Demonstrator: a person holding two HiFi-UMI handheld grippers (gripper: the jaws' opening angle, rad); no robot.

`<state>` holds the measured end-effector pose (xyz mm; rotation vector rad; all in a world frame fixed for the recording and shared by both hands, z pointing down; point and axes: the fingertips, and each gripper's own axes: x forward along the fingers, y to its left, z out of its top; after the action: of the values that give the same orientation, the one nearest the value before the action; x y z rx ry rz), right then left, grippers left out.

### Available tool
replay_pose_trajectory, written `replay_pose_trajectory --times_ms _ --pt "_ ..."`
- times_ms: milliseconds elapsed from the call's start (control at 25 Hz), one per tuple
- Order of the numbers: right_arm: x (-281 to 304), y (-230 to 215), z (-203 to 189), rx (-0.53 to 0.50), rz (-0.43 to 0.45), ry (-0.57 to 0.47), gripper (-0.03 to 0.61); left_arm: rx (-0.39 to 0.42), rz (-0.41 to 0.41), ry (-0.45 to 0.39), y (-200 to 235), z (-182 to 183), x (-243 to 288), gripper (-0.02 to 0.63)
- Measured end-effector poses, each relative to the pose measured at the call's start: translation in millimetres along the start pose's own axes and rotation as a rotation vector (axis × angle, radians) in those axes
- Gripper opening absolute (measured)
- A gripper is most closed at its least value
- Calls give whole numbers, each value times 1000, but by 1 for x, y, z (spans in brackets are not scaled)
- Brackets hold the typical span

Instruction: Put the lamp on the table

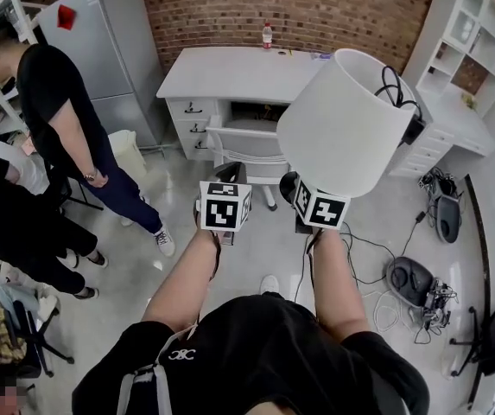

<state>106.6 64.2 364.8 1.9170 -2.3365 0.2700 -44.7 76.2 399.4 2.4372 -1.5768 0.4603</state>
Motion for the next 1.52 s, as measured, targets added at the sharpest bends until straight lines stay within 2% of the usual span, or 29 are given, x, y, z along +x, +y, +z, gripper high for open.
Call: replay_pose_trajectory --times_ms 440,600,920,1160,1320,1520 --pt "102 -78 29 -25 38 -5 95 -14 35 -1 5 54 120 2" --pt "133 -96 34 -38 48 4 95 -33 47 2 8 62 149 1" --pt "185 -93 34 -44 92 14 95 -67 85 16 39 61 187 2" --pt "245 -81 29 -52 101 36 95 -80 70 23 76 62 235 2" --pt "295 -81 38 -67 81 21 95 -80 44 19 103 70 278 0" --pt "369 -76 67 -53 52 -27 95 -75 14 16 154 98 336 1"
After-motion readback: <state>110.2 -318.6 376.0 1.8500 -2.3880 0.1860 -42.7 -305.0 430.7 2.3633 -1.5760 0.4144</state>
